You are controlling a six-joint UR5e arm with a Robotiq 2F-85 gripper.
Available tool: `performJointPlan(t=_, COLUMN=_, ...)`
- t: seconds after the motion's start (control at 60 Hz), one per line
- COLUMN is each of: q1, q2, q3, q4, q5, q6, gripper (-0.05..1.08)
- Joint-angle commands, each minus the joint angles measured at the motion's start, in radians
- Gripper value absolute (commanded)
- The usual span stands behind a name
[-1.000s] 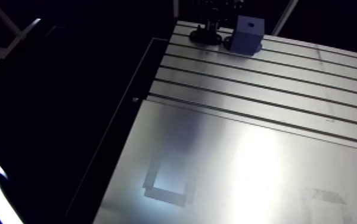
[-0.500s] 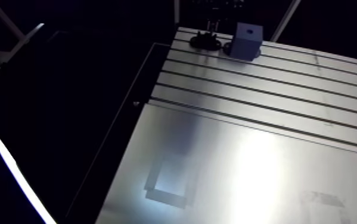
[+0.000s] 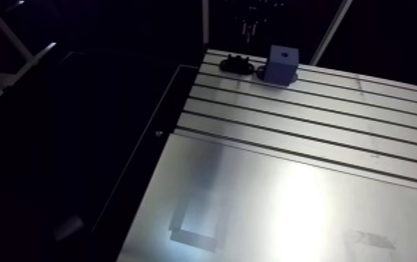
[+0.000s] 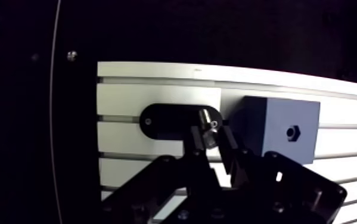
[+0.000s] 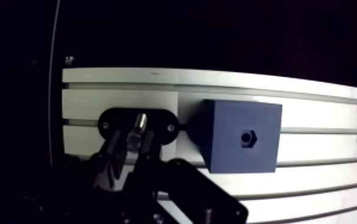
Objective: Pick up the M10 bolt and insert it into the hex recess until seated.
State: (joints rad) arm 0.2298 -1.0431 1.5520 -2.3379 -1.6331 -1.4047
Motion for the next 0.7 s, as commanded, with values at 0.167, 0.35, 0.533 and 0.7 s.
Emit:
performJointPlan(t=0.167, q1=-0.061, q2=-0.098, q3=-0.055, q4=0.261, q5=0.002, q6=-0.166, gripper=0.92)
performJointPlan(t=0.35, q1=-0.091, q2=-0.108, q3=-0.133, q4=0.437, q5=0.008, q6=-0.26, gripper=0.92)
performJointPlan(t=0.533, q1=-0.113, q2=-0.104, q3=-0.205, q4=0.527, q5=0.009, q6=-0.417, gripper=0.92)
performJointPlan(t=0.7, q1=-0.136, q2=-0.074, q3=-0.257, q4=0.601, q5=0.012, q6=-0.575, gripper=0.92)
